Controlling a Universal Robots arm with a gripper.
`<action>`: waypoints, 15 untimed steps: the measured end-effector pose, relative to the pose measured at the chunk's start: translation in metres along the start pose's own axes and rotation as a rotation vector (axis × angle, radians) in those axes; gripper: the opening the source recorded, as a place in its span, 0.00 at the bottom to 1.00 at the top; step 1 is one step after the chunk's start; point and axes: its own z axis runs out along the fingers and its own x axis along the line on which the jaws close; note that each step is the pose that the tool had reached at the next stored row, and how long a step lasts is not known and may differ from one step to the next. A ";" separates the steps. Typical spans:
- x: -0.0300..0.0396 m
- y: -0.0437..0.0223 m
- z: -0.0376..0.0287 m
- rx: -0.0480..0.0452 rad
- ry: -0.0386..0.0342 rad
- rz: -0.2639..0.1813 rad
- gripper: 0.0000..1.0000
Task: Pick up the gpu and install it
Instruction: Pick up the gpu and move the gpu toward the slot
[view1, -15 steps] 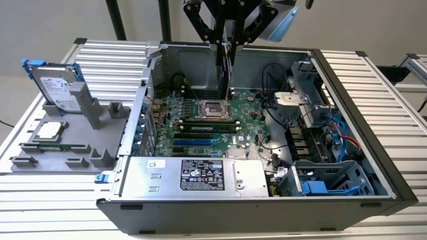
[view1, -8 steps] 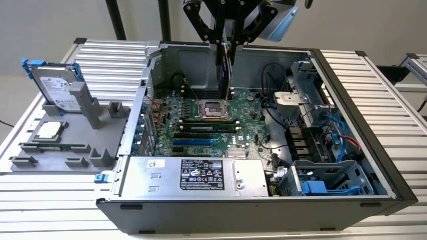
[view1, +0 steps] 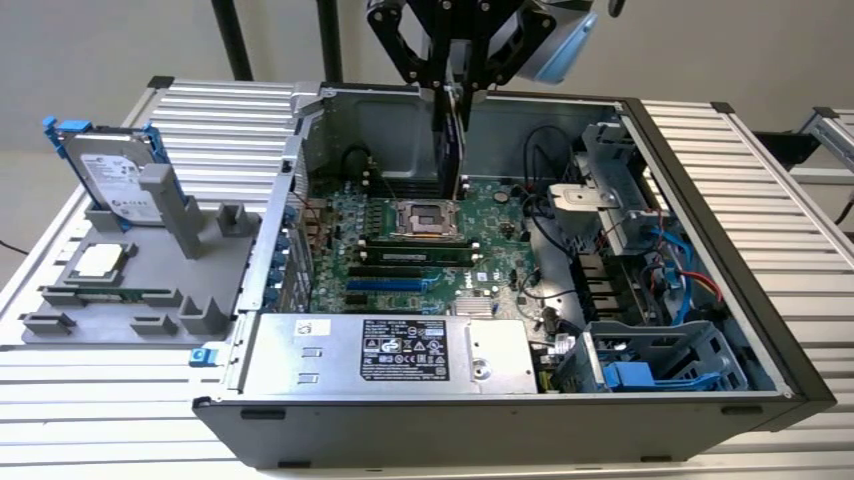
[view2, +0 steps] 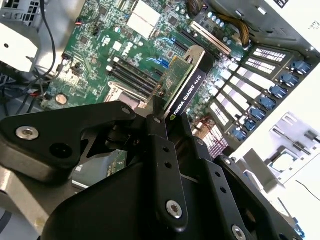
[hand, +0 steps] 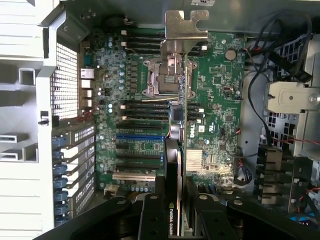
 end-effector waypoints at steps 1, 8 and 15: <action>0.0000 0.0000 0.0000 0.0000 -0.0002 -0.003 0.00; 0.0000 0.0000 -0.0001 -0.0002 -0.0013 -0.022 0.00; 0.0000 0.0000 0.0000 -0.0005 -0.0026 -0.044 0.00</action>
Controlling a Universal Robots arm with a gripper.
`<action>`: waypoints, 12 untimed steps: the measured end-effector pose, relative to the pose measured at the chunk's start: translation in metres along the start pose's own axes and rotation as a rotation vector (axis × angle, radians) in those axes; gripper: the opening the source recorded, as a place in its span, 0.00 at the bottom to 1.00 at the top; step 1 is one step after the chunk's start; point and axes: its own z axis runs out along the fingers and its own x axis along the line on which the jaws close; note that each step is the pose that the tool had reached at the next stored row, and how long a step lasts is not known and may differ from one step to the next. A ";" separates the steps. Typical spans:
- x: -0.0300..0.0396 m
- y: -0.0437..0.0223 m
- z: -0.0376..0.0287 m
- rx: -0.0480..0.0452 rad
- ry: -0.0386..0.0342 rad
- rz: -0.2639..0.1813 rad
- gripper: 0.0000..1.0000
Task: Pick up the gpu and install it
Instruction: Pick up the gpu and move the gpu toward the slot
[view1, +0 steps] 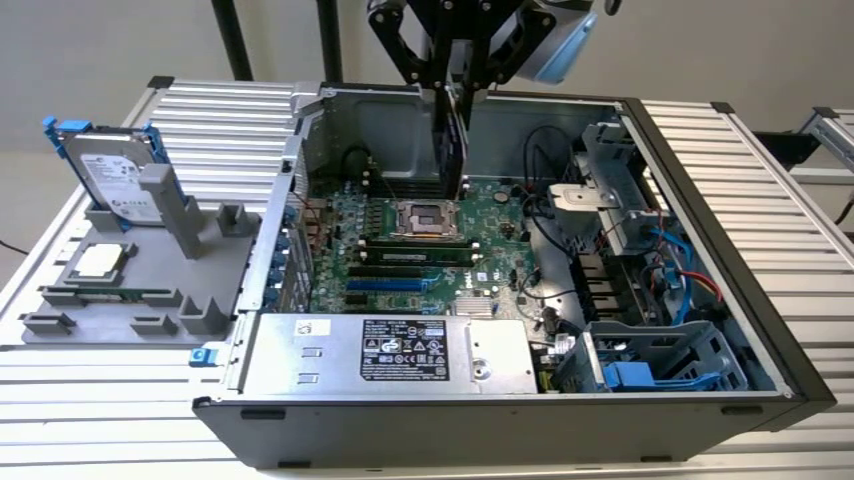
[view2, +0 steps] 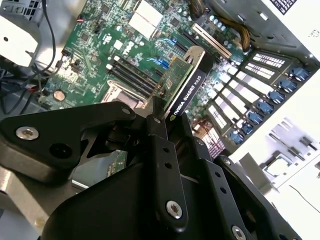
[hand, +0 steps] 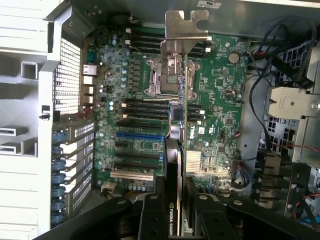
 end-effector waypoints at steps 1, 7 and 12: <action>0.0000 0.0000 0.0000 0.0000 -0.0002 -0.003 0.00; 0.0000 0.0000 0.0000 -0.0003 -0.0014 -0.024 0.00; 0.0000 0.0000 0.0000 -0.0005 -0.0024 -0.039 0.00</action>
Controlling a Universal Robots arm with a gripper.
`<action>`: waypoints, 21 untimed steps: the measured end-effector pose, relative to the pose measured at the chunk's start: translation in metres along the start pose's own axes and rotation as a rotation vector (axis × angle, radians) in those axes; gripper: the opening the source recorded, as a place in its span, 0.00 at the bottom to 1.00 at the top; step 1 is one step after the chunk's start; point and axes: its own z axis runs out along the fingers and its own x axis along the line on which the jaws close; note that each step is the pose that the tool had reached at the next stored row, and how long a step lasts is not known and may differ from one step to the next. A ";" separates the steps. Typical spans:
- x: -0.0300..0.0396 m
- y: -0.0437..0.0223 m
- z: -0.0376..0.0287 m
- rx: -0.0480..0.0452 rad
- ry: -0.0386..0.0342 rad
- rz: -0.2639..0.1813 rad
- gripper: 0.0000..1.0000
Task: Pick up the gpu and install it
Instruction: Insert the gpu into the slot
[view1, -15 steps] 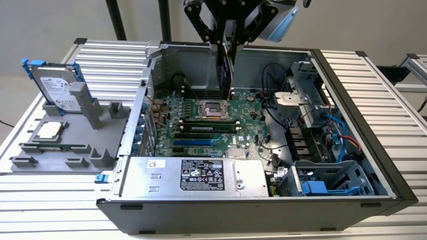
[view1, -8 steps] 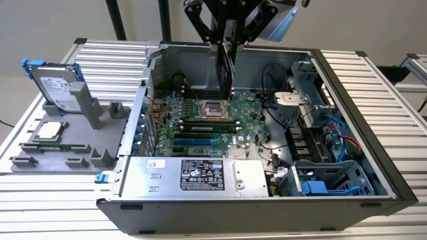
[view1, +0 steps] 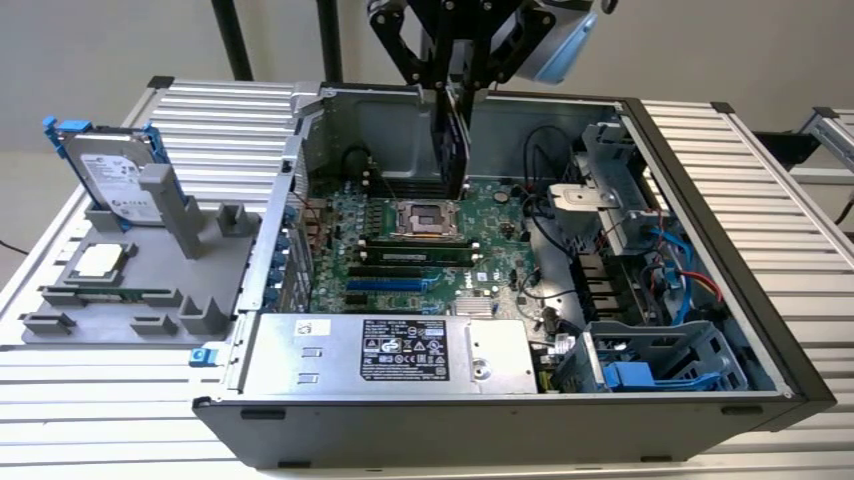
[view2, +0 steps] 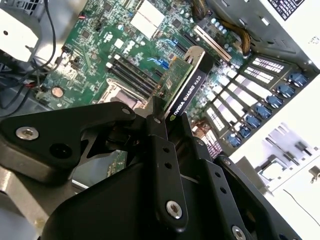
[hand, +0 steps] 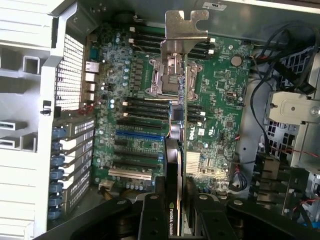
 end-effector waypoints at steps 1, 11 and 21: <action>0.0000 0.0000 0.0000 0.0000 -0.0002 -0.003 0.00; 0.0000 0.0000 0.0000 -0.0004 -0.0022 -0.038 0.00; 0.0000 0.0000 0.0000 -0.0009 -0.0043 -0.072 0.00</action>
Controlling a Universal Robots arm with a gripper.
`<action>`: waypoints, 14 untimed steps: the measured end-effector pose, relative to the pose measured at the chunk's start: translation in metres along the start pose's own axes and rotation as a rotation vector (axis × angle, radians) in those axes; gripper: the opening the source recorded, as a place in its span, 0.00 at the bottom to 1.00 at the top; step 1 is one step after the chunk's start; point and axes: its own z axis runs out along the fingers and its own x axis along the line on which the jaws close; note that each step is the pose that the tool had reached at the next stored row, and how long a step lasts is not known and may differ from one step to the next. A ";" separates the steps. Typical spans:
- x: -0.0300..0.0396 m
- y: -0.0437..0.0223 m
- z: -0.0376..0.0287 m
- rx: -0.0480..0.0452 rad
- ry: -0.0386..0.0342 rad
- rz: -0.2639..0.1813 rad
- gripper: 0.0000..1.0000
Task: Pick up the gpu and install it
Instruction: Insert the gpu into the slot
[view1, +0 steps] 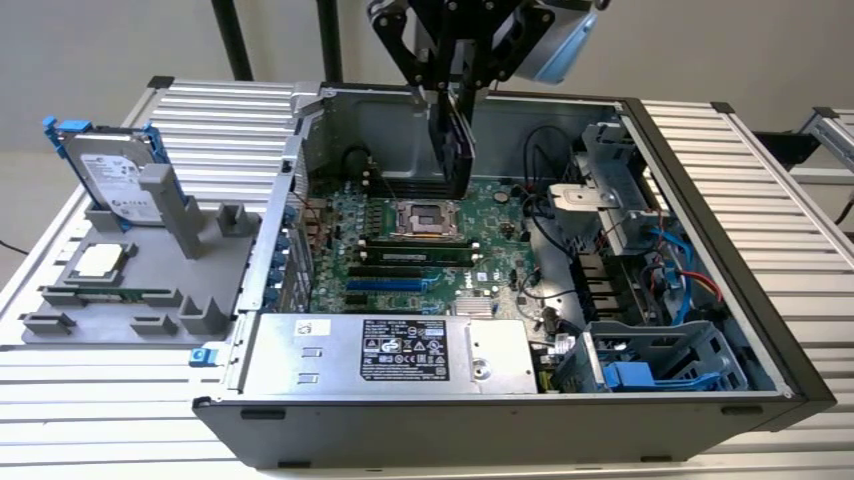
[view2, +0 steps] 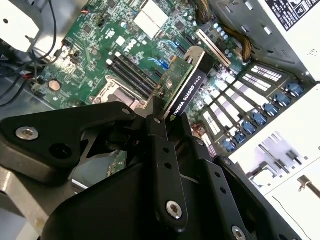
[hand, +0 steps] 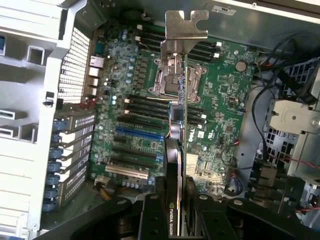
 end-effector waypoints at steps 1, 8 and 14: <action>0.0000 0.0000 0.0000 -0.0001 -0.0002 -0.004 0.00; 0.0000 0.0000 0.0000 -0.0004 -0.0018 -0.030 0.00; 0.0000 0.0000 0.0000 -0.0008 -0.0032 -0.052 0.00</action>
